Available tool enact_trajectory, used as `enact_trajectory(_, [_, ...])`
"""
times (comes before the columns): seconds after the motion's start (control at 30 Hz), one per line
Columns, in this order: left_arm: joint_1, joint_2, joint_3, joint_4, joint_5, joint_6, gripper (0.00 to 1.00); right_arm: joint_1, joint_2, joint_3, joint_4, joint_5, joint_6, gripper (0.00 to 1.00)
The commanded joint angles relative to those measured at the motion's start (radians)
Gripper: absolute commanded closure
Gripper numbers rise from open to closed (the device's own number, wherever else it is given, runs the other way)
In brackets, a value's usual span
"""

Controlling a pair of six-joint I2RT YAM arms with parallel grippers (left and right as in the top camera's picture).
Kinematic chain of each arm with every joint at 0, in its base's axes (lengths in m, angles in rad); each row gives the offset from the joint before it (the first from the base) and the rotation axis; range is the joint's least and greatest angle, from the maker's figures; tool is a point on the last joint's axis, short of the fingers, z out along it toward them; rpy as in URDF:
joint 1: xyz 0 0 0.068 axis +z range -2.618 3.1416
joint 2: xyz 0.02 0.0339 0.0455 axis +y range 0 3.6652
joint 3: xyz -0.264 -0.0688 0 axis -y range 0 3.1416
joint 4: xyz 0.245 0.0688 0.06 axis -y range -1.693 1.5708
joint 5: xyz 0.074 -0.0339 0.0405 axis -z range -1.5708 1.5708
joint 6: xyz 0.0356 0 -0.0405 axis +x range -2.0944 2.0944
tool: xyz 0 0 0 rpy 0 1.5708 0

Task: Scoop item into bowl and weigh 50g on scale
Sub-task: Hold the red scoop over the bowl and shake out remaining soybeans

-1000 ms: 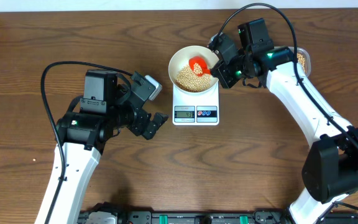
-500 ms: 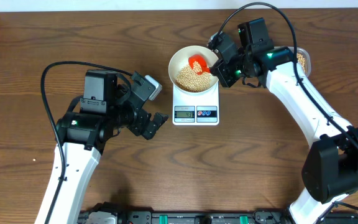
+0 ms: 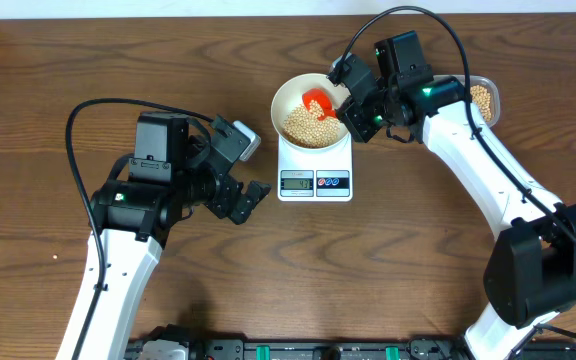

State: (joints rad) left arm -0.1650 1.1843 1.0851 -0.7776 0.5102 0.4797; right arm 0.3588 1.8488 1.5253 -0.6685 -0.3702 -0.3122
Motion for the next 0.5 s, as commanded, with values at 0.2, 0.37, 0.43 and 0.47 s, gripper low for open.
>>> enact_trajectory(0.2, [-0.002,0.005,0.024,0.0,-0.006,0.018,0.01,0.012,-0.005,0.027,0.003,0.006,-0.053,0.99])
enact_trajectory(0.37, [-0.002,0.005,0.024,0.0,-0.006,0.018,0.01,0.012,-0.005,0.027,0.003,0.006,-0.052,0.99])
enact_trajectory(0.43, [-0.002,0.005,0.024,0.0,-0.006,0.018,0.02,0.012,-0.005,0.027,0.003,0.005,-0.05,0.99])
enact_trajectory(0.47, [-0.002,0.005,0.024,0.0,-0.006,0.018,0.01,0.012,-0.005,0.027,0.004,0.005,-0.041,0.99])
